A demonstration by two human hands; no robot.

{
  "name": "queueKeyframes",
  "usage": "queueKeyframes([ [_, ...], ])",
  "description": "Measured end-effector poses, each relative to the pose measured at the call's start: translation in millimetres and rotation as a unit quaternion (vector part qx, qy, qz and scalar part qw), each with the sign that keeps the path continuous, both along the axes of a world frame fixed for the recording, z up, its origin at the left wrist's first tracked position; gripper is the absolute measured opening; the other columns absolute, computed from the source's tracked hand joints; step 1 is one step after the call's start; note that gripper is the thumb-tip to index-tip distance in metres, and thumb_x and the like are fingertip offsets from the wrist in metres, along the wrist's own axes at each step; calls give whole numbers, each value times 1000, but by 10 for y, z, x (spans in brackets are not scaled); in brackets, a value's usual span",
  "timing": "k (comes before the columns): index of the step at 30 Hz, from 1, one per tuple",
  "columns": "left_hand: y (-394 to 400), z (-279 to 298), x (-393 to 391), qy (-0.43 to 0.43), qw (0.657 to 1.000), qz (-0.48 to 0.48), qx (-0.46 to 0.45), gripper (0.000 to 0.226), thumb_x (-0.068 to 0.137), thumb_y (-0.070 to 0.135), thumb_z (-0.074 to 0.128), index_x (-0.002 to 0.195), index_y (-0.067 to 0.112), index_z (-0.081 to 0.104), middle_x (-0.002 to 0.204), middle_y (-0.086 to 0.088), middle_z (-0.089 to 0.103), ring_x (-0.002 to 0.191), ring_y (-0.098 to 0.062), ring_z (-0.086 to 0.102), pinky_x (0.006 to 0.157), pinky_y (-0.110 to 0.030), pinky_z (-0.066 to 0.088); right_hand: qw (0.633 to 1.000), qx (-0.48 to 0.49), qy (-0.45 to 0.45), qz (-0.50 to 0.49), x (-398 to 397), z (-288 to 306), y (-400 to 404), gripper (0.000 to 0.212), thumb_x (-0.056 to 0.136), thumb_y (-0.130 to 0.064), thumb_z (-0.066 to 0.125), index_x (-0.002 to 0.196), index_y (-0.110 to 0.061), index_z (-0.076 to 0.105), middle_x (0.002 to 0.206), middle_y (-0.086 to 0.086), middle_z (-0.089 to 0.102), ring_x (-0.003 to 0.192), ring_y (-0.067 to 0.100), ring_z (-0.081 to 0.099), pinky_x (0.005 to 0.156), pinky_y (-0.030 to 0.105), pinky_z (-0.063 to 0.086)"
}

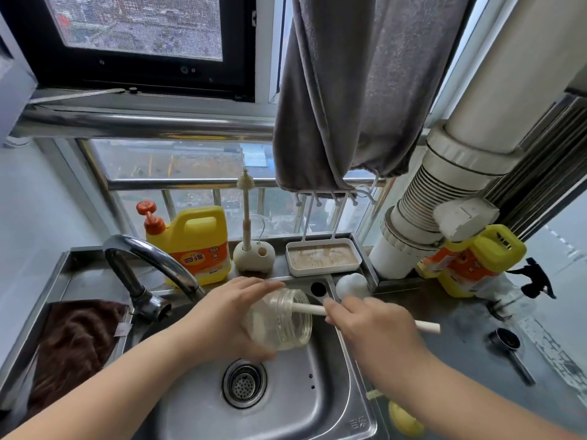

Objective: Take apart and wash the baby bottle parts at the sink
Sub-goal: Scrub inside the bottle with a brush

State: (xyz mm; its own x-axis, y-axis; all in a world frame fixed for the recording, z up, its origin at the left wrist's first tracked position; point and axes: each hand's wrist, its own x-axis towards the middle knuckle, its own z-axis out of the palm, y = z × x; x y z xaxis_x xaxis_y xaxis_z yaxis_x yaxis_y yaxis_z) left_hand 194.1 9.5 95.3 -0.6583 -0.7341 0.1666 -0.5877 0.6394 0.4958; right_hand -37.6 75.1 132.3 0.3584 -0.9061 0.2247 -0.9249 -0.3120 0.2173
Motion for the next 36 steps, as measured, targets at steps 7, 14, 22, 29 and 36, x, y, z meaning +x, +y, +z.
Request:
queueKeyframes([
  [7,-5,-5,-13,-63,992,-15,-112,92,45,61,74,129,29,53,114,11,61,103,-5,48,77,-21,51,984,164,-23,-67,139,58,66,11,88,-32,64,92,-22,66,75,1,58,62,25,56,43,26,19],
  [14,65,-102,-39,-53,980,-28,-189,91,49,61,77,128,25,50,114,3,62,101,-16,59,73,-28,56,839,456,-270,-121,-77,177,87,24,95,-47,46,89,-36,67,59,-7,52,51,7,43,49,21,34],
  [22,-40,-19,71,-70,987,-7,-146,96,43,63,76,129,26,54,111,10,62,100,-9,53,72,-24,55,1000,-12,0,8,-200,20,145,27,65,-15,74,92,-19,74,62,-1,54,44,21,52,38,25,29],
  [29,-44,-67,46,-89,967,-28,-236,88,52,67,73,127,27,52,112,2,64,101,-19,60,80,-31,55,880,385,-251,-122,-108,3,218,35,96,-41,46,63,-47,57,52,-17,50,57,7,44,52,12,34],
  [36,-103,-32,57,-91,959,-15,-267,92,51,63,79,129,24,49,112,-3,65,105,-21,55,80,-36,56,897,351,-238,-124,-149,34,181,20,96,-45,44,85,-40,60,59,-6,44,63,13,46,59,31,40],
])
